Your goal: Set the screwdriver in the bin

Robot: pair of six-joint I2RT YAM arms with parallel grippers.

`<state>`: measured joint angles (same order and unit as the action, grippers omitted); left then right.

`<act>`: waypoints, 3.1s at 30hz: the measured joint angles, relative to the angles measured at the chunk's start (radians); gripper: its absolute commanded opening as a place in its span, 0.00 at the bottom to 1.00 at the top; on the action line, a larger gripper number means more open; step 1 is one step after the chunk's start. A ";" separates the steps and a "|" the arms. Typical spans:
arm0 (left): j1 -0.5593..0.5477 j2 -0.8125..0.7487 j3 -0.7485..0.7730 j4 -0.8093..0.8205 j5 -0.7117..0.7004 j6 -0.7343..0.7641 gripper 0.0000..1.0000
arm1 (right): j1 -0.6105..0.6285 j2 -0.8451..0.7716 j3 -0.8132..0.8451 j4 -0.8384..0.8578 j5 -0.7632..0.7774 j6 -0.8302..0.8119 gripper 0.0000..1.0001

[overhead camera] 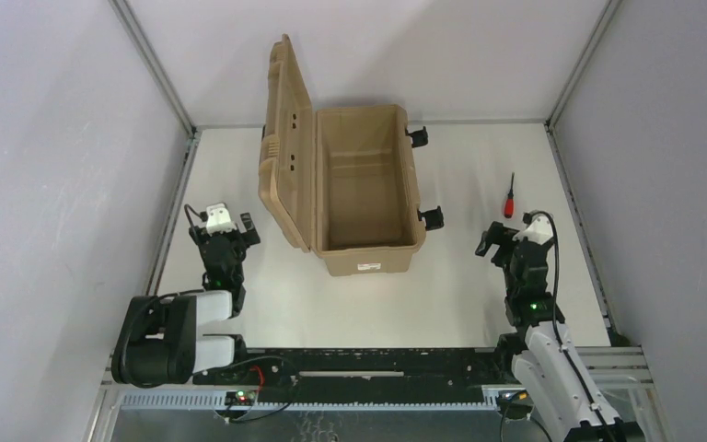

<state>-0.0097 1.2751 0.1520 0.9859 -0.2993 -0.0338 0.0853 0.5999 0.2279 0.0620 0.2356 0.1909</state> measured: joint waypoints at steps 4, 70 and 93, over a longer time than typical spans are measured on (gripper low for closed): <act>0.000 0.000 0.000 0.000 0.000 0.000 1.00 | 0.000 0.001 0.034 -0.018 0.012 0.002 1.00; 0.000 0.000 0.001 0.000 0.000 0.000 1.00 | 0.259 1.086 1.578 -0.760 -0.649 0.120 0.05; 0.000 0.000 0.001 0.000 0.000 0.000 1.00 | 0.569 1.752 1.780 -0.770 -0.112 0.267 0.69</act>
<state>-0.0097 1.2751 0.1528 0.9859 -0.2993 -0.0338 0.6544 2.3516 2.0079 -0.7078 0.1234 0.4580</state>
